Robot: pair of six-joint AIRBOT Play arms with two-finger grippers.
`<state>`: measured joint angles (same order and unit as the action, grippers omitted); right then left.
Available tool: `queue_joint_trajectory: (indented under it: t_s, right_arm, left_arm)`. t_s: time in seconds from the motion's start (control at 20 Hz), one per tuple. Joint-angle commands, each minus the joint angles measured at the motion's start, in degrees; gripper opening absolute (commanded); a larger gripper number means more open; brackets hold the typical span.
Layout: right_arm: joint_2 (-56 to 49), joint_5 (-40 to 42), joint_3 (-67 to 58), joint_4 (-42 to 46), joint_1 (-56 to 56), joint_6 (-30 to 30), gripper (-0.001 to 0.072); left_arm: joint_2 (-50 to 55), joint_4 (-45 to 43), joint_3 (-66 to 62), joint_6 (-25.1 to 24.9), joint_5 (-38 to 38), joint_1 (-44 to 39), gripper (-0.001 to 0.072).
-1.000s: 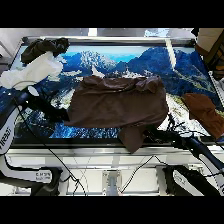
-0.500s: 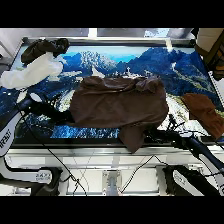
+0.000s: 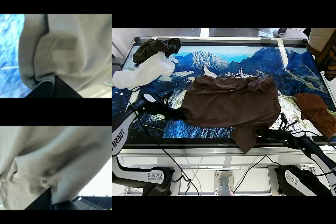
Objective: Fold the shirts.
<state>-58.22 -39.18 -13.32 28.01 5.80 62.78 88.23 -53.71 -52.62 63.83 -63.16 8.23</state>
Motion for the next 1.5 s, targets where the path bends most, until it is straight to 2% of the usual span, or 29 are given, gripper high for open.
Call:
queue_joint_trajectory:
  t_s: [0.0, 0.05, 0.15, 0.45, 0.6, 0.7, 0.85, 1.05, 1.2, 1.45]
  right_arm:
    - [0.1, -2.5, -6.9, -3.4, -0.1, -4.4, 0.0026]
    - [0.1, -2.0, -10.8, -2.5, 0.0, -4.6, 0.0026]
    - [0.1, -1.1, -20.4, 1.8, 1.1, -4.7, 0.0026]
    - [0.1, -0.6, -46.3, 9.9, 12.1, -3.0, 0.0025]
    - [0.1, -1.4, -53.9, 14.5, 19.8, 0.1, 0.0024]
    - [0.1, -6.4, -58.0, 14.9, 23.6, 0.4, 0.0024]
    - [0.3, -17.4, -64.1, 14.9, 24.2, -3.0, 0.0024]
    - [3.5, -21.9, -71.4, 15.0, 24.2, -3.6, 0.0024]
    - [7.5, -29.0, -77.7, 17.6, 24.1, -3.8, 0.0023]
    - [18.0, -39.3, -82.1, 24.3, 24.1, 1.0, 0.0022]
  left_arm:
    - [-0.6, 19.4, -1.6, -9.2, -7.9, 0.0, 0.0011]
    - [-1.5, 24.8, -3.4, -11.1, -8.5, 0.0, 0.0010]
    - [-4.5, 30.2, -9.1, -12.0, -7.0, 0.0, 0.0010]
    - [-10.0, 29.3, -38.6, -10.9, -2.8, 0.5, 0.0010]
    - [-10.0, 26.9, -50.6, -5.2, 1.9, 3.7, 0.0011]
    - [-10.0, 25.0, -54.9, -0.8, 1.9, 5.0, 0.0010]
    - [-10.1, 24.1, -58.6, 0.4, -5.7, 3.3, 0.0009]
    - [-11.5, 19.5, -66.0, 3.7, -10.1, -1.4, 0.0008]
    - [-17.7, 16.6, -66.8, 5.1, -10.2, -3.1, 0.0008]
    - [-33.0, 0.1, -66.8, 12.0, -12.9, -7.5, 0.0006]
